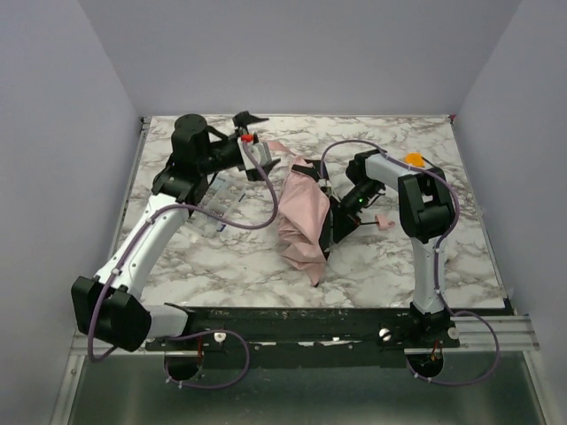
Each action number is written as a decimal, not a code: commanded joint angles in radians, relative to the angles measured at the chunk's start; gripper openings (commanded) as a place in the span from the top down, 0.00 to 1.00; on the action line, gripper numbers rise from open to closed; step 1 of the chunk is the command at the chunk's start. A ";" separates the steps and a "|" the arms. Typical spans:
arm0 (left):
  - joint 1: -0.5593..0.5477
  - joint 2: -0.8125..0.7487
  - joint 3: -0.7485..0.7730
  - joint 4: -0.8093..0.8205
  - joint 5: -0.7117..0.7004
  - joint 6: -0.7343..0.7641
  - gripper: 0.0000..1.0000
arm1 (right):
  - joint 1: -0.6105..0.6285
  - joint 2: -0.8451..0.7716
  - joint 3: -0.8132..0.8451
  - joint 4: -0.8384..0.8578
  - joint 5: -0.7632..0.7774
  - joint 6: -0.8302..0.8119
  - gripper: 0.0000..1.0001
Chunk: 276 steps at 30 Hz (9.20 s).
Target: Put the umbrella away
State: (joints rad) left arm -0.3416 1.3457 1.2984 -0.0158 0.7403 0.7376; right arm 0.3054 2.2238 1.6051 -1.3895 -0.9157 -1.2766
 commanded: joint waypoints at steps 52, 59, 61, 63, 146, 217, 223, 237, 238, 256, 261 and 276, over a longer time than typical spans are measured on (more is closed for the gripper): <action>-0.349 0.111 -0.179 -0.214 -0.334 -0.107 0.16 | -0.021 -0.646 -0.279 0.312 -0.317 0.067 0.50; -0.310 -0.149 -0.368 -0.044 -0.416 -0.378 0.17 | 0.164 -0.770 -0.344 0.673 -0.142 0.450 0.56; -0.274 -0.224 -0.434 0.004 -0.430 -0.561 0.18 | 0.222 -0.773 -0.387 0.769 -0.084 0.517 0.57; -0.237 -0.290 -0.514 0.037 -0.403 -0.740 0.21 | 0.238 -0.747 -0.417 0.802 -0.035 0.543 0.62; -0.467 -0.227 -1.039 0.450 -0.642 -1.552 0.52 | 0.300 -0.212 -0.258 0.754 0.419 0.557 0.56; -0.115 -0.156 -0.621 0.079 -0.280 -1.311 0.13 | 0.300 -0.432 -0.284 0.631 0.199 0.315 0.27; -0.074 -0.030 -0.474 0.038 -0.304 -1.284 0.15 | 0.300 -0.502 -0.228 0.551 0.169 0.307 0.20; -0.069 0.428 0.003 -0.189 -0.190 -1.280 0.38 | 0.505 -0.764 -0.605 0.735 0.278 0.202 0.44; -0.069 0.461 0.037 -0.218 -0.181 -1.273 0.39 | 0.506 -0.759 -0.631 0.754 0.304 0.203 0.53; -0.161 0.741 0.199 -0.444 -0.130 -1.138 0.71 | 0.562 -0.636 -0.887 1.142 0.691 0.290 0.95; -0.201 0.697 0.116 -0.485 -0.109 -1.118 0.82 | 0.560 -0.626 -0.900 1.326 0.903 0.329 0.96; -0.239 0.628 0.021 -0.423 -0.147 -1.173 0.80 | 0.472 -0.620 -0.745 1.029 0.674 0.222 0.69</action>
State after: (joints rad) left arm -0.5335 2.0045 1.3293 -0.3721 0.5503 -0.3862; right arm 0.8093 1.5948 0.7895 -0.1543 -0.1322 -1.0218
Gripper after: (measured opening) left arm 0.191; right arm 0.236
